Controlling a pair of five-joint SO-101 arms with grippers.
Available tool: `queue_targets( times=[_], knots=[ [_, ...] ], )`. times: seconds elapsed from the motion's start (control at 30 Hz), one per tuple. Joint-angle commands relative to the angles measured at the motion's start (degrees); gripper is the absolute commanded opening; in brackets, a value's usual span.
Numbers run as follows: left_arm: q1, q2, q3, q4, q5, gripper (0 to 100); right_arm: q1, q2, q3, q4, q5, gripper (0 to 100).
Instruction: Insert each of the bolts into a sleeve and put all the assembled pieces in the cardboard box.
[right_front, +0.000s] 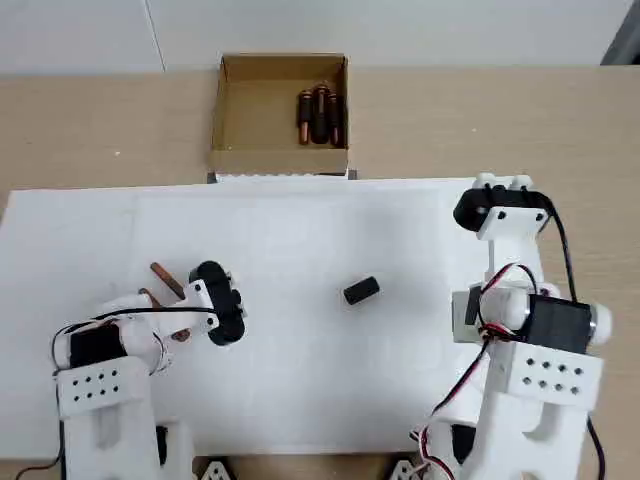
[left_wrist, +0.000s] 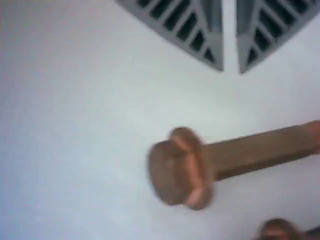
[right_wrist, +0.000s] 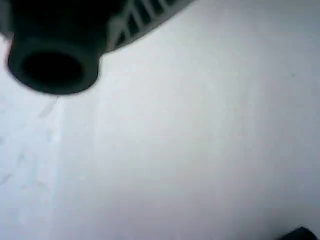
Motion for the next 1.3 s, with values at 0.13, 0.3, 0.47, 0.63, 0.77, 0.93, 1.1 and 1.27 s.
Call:
queue_targets(
  times=[0.13,0.3,0.47,0.63,0.77,0.93,1.1,1.27],
  knots=[
    [1.2,16.8,-9.3,0.4,0.7,0,0.4,-1.1,-0.3,-1.2,-0.6,0.4],
    [1.5,29.3,-17.0,0.4,4.6,0,0.4,-1.1,-0.3,-1.2,-0.6,0.4],
    [1.5,37.2,-22.5,4.9,5.3,0,0.4,-1.1,-0.3,-1.0,-0.6,0.4],
    [1.3,39.0,-23.9,5.2,5.3,0,0.4,-1.1,-0.3,-1.0,-0.6,0.4],
    [1.6,39.3,-23.9,4.2,7.2,0,0.4,-1.1,-0.3,-1.0,-0.6,0.4],
    [2.3,39.4,-23.9,0.8,9.8,0,0.3,-1.1,-0.3,-1.2,-0.7,0.4],
    [5.4,39.4,-23.7,0.5,12.7,0,0.3,-1.1,-0.3,-1.2,-0.7,0.4],
    [7.6,39.5,-23.6,-2.1,15.6,0,0.3,-1.1,-0.3,-1.0,-0.7,0.4]
  ],
)
